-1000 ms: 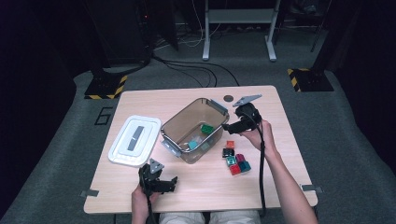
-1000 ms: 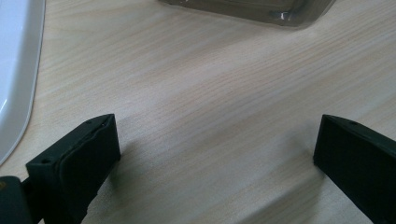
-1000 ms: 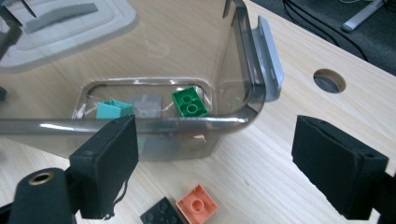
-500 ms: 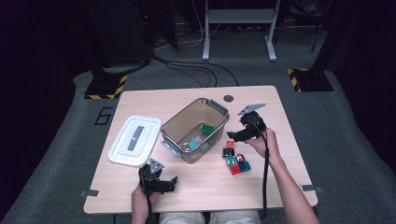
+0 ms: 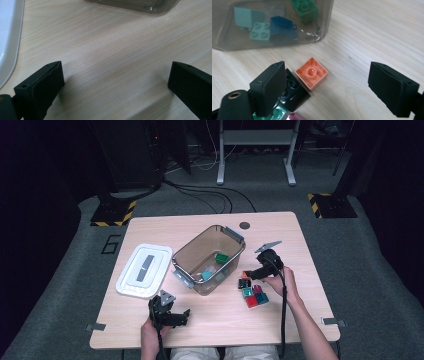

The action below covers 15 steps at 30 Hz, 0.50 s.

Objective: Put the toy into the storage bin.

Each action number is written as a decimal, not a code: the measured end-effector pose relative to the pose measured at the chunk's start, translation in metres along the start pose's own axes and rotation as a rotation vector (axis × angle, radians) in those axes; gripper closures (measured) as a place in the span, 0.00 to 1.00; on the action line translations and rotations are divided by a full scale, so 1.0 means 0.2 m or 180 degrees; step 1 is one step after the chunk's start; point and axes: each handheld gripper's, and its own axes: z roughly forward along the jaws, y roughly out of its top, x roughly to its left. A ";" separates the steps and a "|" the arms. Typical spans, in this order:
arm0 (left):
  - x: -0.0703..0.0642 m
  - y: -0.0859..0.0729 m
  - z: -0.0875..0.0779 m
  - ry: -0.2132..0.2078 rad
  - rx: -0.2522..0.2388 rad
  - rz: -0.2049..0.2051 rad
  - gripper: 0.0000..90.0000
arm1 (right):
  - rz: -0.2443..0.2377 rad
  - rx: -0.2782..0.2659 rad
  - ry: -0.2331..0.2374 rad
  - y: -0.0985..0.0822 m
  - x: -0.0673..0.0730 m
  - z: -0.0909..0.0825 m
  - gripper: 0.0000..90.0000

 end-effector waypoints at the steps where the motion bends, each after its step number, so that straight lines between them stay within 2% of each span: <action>1: 0.00 0.00 0.00 0.0000 0.0000 -0.0001 0.00 | 0.0012 0.0022 -0.0015 0.00 0.00 0.01 0.16; 12: 0.00 0.00 0.00 0.0000 0.0000 -0.0002 0.00 | 0.0113 0.0091 -0.0014 -0.01 -0.03 0.12 0.19; 15: 0.00 0.00 0.00 -0.0001 0.0001 0.0000 0.00 | 0.0077 0.0095 -0.0020 0.00 -0.02 0.13 0.19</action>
